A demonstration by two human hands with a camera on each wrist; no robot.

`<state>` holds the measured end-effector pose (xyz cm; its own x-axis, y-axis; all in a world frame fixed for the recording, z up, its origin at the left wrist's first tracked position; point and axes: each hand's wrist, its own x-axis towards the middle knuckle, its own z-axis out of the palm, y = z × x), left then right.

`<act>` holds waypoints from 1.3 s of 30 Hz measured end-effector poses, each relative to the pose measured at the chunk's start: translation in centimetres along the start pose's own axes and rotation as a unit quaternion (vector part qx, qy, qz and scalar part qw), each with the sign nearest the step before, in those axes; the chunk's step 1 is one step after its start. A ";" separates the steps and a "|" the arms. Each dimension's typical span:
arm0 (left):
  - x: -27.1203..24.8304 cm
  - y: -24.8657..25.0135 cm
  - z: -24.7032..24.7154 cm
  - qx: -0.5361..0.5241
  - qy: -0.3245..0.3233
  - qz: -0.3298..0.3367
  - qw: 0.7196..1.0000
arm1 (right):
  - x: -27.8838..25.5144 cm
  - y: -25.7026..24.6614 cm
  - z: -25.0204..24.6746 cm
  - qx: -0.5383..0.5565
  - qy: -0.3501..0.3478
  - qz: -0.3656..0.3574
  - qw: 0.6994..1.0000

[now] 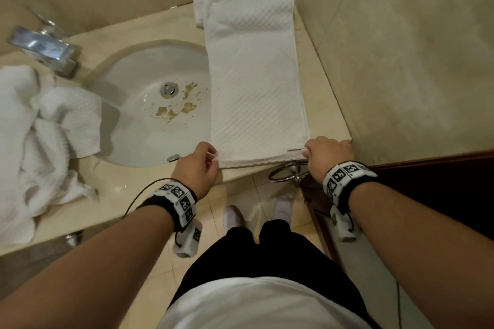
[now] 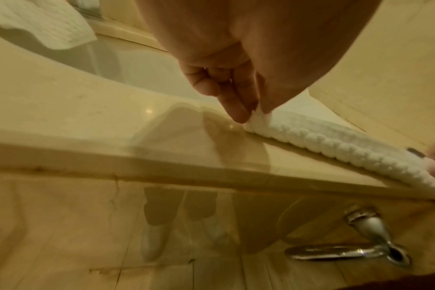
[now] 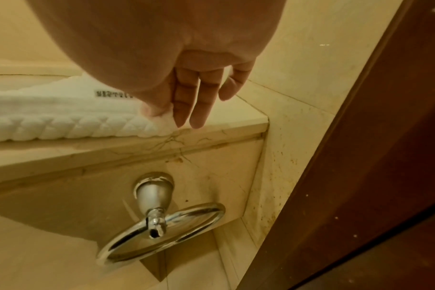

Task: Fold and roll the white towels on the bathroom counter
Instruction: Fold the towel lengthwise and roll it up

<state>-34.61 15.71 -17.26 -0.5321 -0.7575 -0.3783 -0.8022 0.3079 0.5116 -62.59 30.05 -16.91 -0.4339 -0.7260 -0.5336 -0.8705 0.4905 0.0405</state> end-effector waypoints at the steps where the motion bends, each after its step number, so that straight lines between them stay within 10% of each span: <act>1: 0.1 0.1 -0.1 -0.007 -0.002 -0.017 1.000 | 0.1 -0.2 0.0 0.006 -0.003 0.011 1.000; 14: 1.0 0.4 0.9 0.257 0.047 0.095 0.961 | -0.6 -1.6 0.6 -0.085 0.026 -0.003 0.996; 21: 1.4 3.3 1.8 0.321 -0.035 0.302 0.897 | -0.4 -2.4 1.4 -0.032 0.164 0.022 0.986; 26: 2.0 3.5 1.7 0.365 -0.042 0.302 0.880 | 0.0 -2.9 1.7 -0.035 0.193 -0.200 0.960; 39: 1.1 3.4 2.0 0.366 -0.019 0.296 0.882 | 0.0 -3.2 1.6 -0.022 0.221 -0.253 0.942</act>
<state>-38.47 17.09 -17.53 -0.9138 -0.3236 -0.2455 -0.3336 0.9427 -0.0009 -59.41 29.23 -18.42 -0.0072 -0.9958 -0.0910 -0.9964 0.0148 -0.0836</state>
